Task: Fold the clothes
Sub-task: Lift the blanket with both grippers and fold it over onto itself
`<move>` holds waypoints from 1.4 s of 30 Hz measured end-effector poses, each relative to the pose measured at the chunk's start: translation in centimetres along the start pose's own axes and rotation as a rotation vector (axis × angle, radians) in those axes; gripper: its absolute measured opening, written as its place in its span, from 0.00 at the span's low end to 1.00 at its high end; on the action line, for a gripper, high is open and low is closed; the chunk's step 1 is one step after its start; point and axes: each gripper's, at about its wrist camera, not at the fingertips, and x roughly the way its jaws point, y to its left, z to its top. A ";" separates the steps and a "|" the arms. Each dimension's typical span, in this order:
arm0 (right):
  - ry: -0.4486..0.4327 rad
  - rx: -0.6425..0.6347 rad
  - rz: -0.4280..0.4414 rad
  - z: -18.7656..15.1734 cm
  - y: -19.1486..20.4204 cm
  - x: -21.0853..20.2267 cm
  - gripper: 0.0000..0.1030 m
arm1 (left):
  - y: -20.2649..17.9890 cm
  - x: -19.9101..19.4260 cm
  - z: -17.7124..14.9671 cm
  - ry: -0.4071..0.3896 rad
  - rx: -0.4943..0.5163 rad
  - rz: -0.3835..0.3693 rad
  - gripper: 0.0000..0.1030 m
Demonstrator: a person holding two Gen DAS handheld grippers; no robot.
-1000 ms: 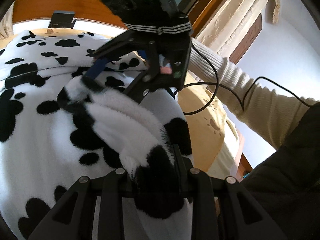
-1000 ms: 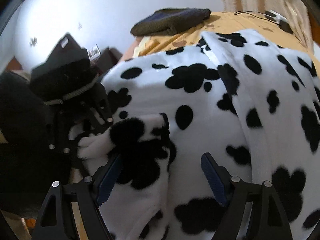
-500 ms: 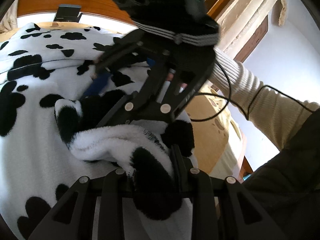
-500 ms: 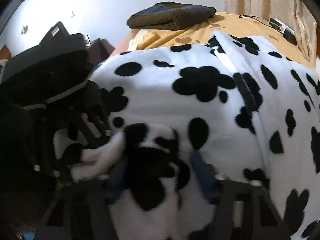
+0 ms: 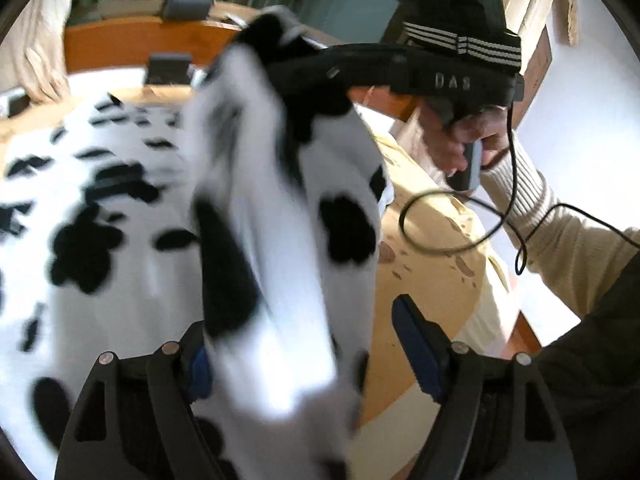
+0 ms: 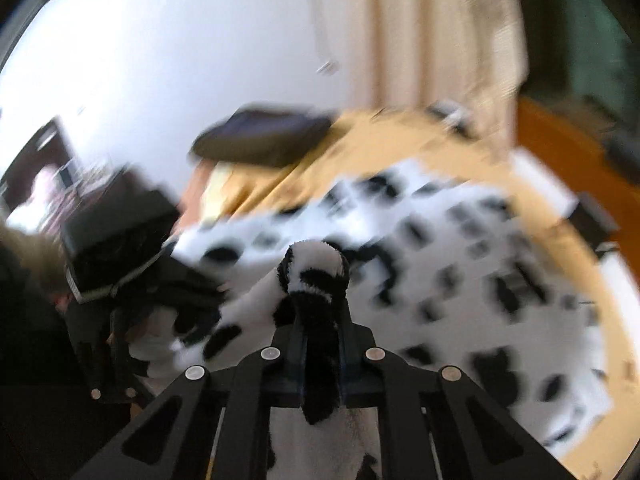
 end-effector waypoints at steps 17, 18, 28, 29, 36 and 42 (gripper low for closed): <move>-0.271 0.231 -0.319 0.5 -3.3 -8.0 0.11 | 0.5 -4.4 -5.7 0.128 0.163 0.467 0.81; -0.270 0.238 -0.326 0.3 -3.5 -7.9 0.11 | 0.1 -4.9 -6.4 0.125 0.206 0.484 0.81; -0.234 0.295 -0.423 -0.1 -5.5 -5.8 0.11 | -2.3 -8.1 -9.9 0.184 0.424 0.576 0.81; -0.230 0.314 -0.434 -0.3 -6.0 -5.6 0.11 | -2.7 -8.1 -10.1 0.181 0.452 0.582 0.81; -0.199 0.462 -0.535 -2.1 -10.3 -5.2 0.11 | -5.1 -5.6 -12.1 0.231 0.716 0.633 0.81; -0.197 0.511 -0.547 -3.2 -11.4 -5.5 0.11 | -6.1 -4.2 -12.1 0.204 0.890 0.702 0.83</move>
